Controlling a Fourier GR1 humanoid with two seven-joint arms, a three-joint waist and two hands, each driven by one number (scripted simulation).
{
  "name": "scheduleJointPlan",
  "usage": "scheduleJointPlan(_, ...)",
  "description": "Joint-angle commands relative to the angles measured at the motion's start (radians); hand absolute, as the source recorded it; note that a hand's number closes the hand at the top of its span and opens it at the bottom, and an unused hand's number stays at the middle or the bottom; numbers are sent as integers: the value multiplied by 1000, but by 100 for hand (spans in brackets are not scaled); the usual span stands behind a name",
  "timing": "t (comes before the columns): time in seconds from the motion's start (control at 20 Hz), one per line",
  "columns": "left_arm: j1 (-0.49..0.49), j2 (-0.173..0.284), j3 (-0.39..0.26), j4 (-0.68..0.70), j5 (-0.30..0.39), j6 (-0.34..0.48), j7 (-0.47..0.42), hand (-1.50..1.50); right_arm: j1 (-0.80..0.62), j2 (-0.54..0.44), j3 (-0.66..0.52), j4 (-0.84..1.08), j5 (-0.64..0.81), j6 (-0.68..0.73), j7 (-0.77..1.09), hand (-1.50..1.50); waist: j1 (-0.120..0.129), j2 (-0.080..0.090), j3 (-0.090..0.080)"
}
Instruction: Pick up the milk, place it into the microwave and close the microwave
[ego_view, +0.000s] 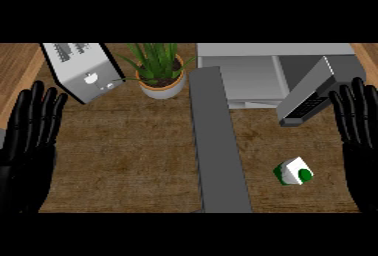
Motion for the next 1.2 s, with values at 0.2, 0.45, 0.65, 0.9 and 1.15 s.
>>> scheduleJointPlan(0.2,-44,6,13,82,-23,-11,-37,-150,295,-2,-47,-132,-55,75,-147,-150,7,-26,1)
scheduleJointPlan(0.45,3,-72,-94,131,48,96,39,-150,469,13,-19,-107,-140,169,-189,-150,1,-27,1)
scheduleJointPlan(0.65,133,-73,-281,113,-9,190,-62,-150,631,14,-38,-161,-156,231,-267,-150,3,-29,1)
scheduleJointPlan(0.9,174,-73,-382,130,-29,277,-102,-150,672,46,-52,-62,-120,258,-377,-150,12,-27,1)
scheduleJointPlan(1.15,184,-74,-423,196,-34,311,-190,-150,741,81,-32,91,-10,291,-568,-150,9,-27,1)
